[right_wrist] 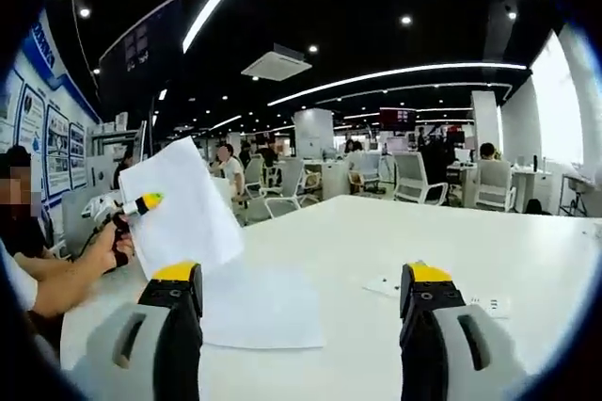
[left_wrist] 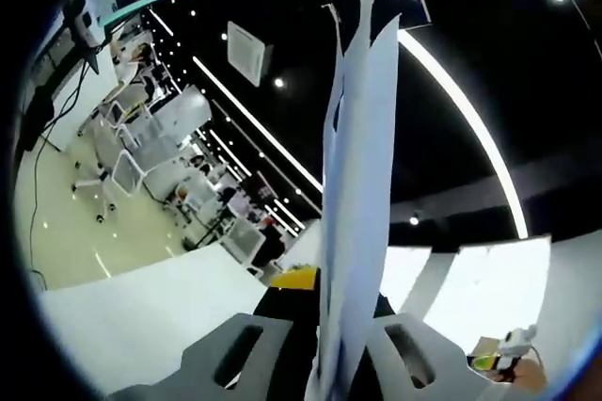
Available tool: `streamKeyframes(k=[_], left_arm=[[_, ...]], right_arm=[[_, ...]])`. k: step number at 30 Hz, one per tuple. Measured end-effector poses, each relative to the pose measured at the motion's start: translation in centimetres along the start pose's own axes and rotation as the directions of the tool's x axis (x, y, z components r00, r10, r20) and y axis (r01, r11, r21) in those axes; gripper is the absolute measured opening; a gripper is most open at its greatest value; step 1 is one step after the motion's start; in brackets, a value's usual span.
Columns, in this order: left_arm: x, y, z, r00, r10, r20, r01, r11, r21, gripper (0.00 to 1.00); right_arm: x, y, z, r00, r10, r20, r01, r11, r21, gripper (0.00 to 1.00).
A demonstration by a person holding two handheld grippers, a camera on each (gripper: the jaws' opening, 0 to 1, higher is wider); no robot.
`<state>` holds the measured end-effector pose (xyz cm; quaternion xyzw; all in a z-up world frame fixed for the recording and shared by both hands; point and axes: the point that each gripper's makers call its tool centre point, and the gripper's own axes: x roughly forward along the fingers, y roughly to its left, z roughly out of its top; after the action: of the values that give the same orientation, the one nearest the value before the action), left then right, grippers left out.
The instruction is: Organize the stack of printing papers by aligning and flattening the scattered papers on the table
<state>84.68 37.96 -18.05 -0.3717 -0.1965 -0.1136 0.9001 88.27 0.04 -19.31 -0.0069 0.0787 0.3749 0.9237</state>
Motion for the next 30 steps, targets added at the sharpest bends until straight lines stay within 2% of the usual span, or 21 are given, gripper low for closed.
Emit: streamKeyframes(k=[12,24,30], left_arm=[[0.2,0.1,-0.5,1.000,0.001,-0.017,-0.001,1.000,0.012,0.06],[0.1,-0.1,-0.7,1.000,0.003,-0.021,-0.003,1.000,0.012,0.06],[0.2,-0.3,-1.2,1.000,0.001,-0.030,0.000,1.000,0.030,0.06]], right_arm=[[0.9,0.5,-1.0,0.999,0.018,-0.041,-0.018,1.000,-0.020,0.82],[1.3,0.8,-1.4,0.998,0.025,-0.053,-0.026,0.999,-0.023,0.82],[1.9,1.9,-1.9,0.996,0.051,-0.071,-0.053,0.998,-0.029,0.82]])
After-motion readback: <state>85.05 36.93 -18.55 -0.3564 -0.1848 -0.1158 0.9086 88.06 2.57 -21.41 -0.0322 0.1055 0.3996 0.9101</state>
